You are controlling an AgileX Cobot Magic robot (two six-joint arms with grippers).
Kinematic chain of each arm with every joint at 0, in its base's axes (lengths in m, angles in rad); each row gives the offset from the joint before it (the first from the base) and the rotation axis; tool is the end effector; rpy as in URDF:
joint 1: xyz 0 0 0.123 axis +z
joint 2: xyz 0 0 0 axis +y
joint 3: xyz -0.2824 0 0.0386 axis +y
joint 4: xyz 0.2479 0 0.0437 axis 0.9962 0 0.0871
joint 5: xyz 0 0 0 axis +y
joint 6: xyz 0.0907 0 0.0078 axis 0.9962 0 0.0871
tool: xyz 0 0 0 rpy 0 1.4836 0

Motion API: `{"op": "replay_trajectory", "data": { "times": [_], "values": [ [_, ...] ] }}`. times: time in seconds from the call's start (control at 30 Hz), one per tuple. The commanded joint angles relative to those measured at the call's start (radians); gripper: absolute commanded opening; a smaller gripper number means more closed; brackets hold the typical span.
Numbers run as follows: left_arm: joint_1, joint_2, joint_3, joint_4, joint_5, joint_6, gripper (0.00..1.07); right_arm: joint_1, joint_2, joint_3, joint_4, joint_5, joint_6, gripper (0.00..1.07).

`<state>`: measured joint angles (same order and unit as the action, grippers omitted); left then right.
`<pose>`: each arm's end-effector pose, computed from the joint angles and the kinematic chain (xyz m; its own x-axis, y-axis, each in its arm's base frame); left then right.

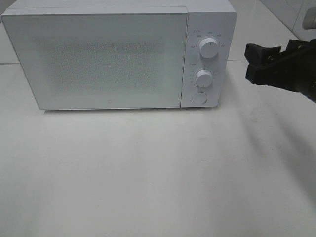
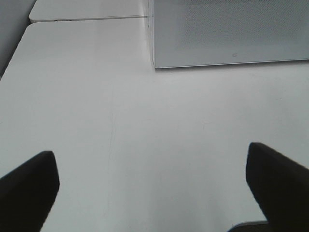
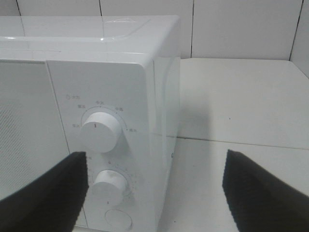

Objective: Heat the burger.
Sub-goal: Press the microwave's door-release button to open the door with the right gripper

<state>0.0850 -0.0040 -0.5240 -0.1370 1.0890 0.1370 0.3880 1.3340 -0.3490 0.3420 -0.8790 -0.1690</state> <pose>-0.0089 -0.0118 0.2821 -0.4483 0.0347 -0.8932 0.0562 0.9984 0.0106 0.2242 0.0663 0.2198 -0.0515 0.0356 -0.9980 -0.1241 0.9914 0.0418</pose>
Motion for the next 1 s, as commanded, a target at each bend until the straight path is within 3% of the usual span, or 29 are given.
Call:
{"op": "replay_trajectory", "data": {
  "times": [0.03, 0.1, 0.2, 0.47, 1.0],
  "values": [
    [-0.004, -0.005, 0.003, -0.007, -0.013, -0.006, 0.98, 0.028, 0.012, 0.002, 0.043, -0.044, -0.042, 0.75],
    [-0.004, -0.005, 0.003, -0.007, -0.013, -0.006, 0.98, 0.133, 0.092, 0.002, 0.157, -0.140, -0.082, 0.75],
    [-0.004, -0.005, 0.003, -0.007, -0.013, -0.006, 0.98, 0.150, 0.115, 0.002, 0.176, -0.170, -0.082, 0.75],
    [-0.004, -0.005, 0.003, -0.007, -0.013, -0.006, 0.98, 0.311, 0.269, 0.001, 0.396, -0.344, -0.082, 0.75],
    [-0.004, -0.005, 0.003, -0.007, -0.013, -0.006, 0.98, 0.434, 0.405, -0.002, 0.496, -0.380, -0.063, 0.75]
  ]
}}
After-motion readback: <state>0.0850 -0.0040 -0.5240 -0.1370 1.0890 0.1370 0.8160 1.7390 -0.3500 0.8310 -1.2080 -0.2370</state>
